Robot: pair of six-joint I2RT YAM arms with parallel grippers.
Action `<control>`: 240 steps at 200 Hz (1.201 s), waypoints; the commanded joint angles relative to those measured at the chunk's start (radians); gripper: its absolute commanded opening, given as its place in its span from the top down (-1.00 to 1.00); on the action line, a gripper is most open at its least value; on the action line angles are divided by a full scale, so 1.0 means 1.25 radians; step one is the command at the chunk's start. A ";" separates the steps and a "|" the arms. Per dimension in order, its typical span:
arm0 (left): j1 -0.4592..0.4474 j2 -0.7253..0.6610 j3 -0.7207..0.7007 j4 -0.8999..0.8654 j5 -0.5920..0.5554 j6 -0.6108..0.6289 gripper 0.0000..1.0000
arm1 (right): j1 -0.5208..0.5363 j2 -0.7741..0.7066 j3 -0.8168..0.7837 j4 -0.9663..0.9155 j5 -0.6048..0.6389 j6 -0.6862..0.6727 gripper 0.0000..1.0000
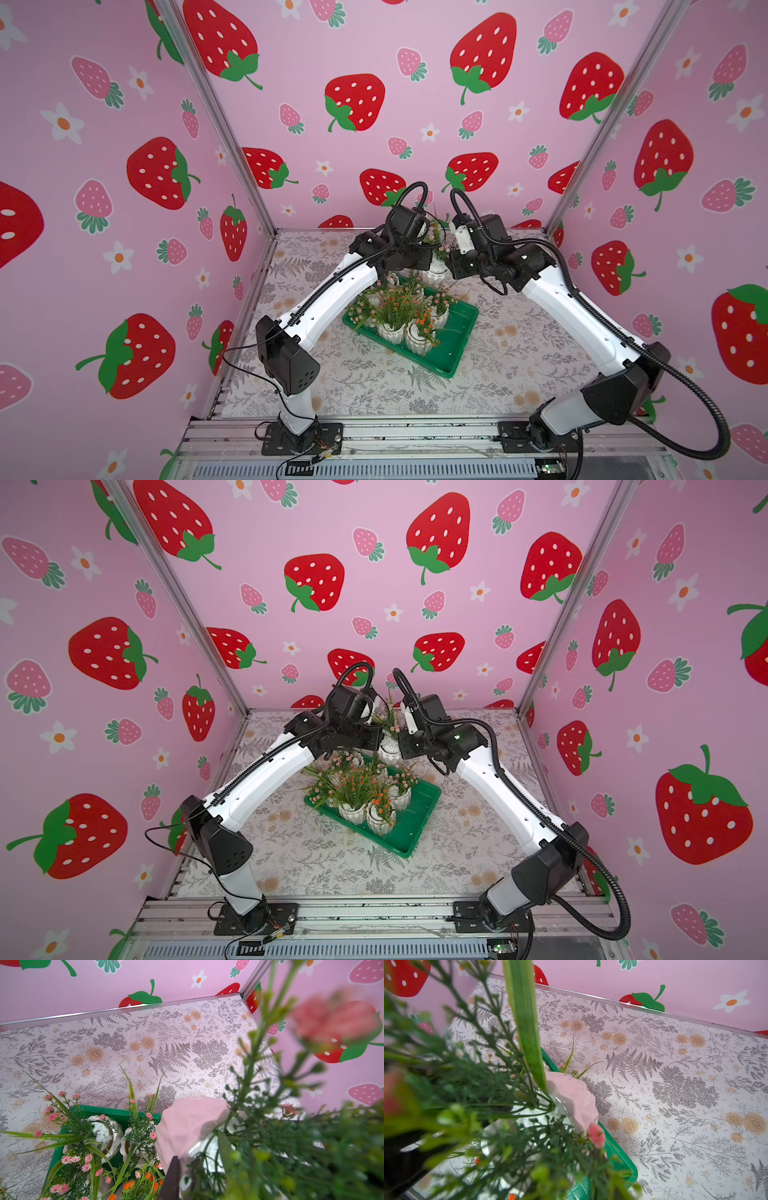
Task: Put the potted gypsophila into the storage box
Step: Pick up the baby's breath potted plant from the center of the board.
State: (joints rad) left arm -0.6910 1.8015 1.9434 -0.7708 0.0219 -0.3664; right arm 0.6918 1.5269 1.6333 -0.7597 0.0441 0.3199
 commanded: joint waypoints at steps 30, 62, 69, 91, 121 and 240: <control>-0.020 -0.071 -0.020 0.105 -0.011 -0.014 1.00 | 0.004 0.020 -0.005 -0.005 -0.010 0.019 0.46; -0.028 -0.078 -0.035 0.118 -0.014 -0.015 1.00 | 0.004 0.023 -0.003 -0.005 -0.004 0.023 0.60; -0.029 -0.079 -0.036 0.119 -0.017 -0.014 1.00 | 0.005 0.023 -0.005 -0.005 0.000 0.024 0.64; -0.032 -0.078 -0.044 0.125 -0.014 -0.015 1.00 | 0.004 0.021 -0.007 -0.004 0.015 0.025 0.83; -0.032 -0.090 -0.068 0.144 -0.013 -0.014 1.00 | 0.000 0.014 -0.018 0.010 0.022 0.029 1.00; 0.017 -0.274 -0.339 0.247 0.035 -0.028 0.14 | -0.117 -0.050 -0.083 0.040 -0.100 0.049 1.00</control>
State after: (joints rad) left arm -0.7025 1.5562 1.6337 -0.5198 0.0547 -0.3840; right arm 0.5720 1.5372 1.5417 -0.7391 -0.0292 0.3672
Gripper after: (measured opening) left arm 0.425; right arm 0.104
